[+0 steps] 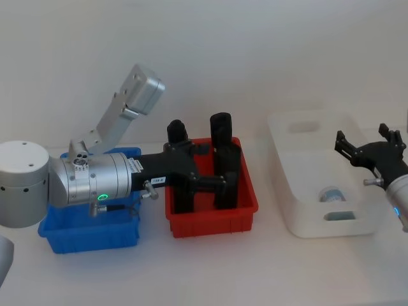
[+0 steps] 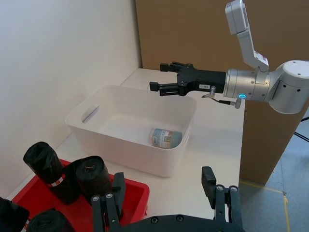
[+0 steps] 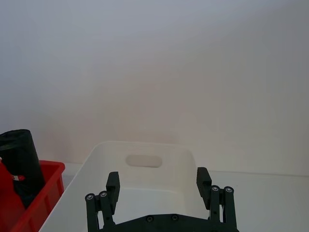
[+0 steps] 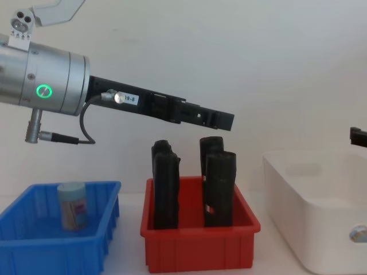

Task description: Pick the cotton swabs from the blue box and place them into the white box.

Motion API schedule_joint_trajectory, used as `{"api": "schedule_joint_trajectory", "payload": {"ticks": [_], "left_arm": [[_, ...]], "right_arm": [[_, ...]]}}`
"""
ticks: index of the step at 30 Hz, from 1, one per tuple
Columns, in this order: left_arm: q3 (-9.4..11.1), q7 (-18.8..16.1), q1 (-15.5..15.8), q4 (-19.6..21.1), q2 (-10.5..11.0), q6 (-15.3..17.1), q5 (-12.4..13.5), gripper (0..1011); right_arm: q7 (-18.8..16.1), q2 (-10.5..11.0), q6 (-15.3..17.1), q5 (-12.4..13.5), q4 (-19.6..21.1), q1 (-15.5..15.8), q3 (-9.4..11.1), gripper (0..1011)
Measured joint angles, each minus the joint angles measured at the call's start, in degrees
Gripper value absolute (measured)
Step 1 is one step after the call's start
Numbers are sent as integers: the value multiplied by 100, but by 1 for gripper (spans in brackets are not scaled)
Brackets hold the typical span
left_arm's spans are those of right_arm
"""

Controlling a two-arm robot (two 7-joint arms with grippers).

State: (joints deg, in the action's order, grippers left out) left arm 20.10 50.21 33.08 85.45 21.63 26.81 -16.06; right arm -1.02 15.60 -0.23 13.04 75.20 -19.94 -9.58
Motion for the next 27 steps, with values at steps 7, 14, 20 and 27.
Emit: {"api": "schedule_joint_trajectory", "payload": {"ticks": [7, 14, 20, 27], "left_arm": [[0, 0, 0, 0, 0, 0, 0, 1000], [0, 0, 0, 0, 0, 0, 0, 1000], [0, 0, 0, 0, 0, 0, 0, 1000], [0, 0, 0, 0, 0, 0, 0, 999]], "right_arm": [[14, 11, -34, -2, 75, 36, 10, 1002], [22, 17, -50, -3, 115, 58, 14, 1002], [25, 20, -61, -4, 139, 68, 17, 1002], [29, 23, -65, -4, 150, 74, 20, 1002]]}}
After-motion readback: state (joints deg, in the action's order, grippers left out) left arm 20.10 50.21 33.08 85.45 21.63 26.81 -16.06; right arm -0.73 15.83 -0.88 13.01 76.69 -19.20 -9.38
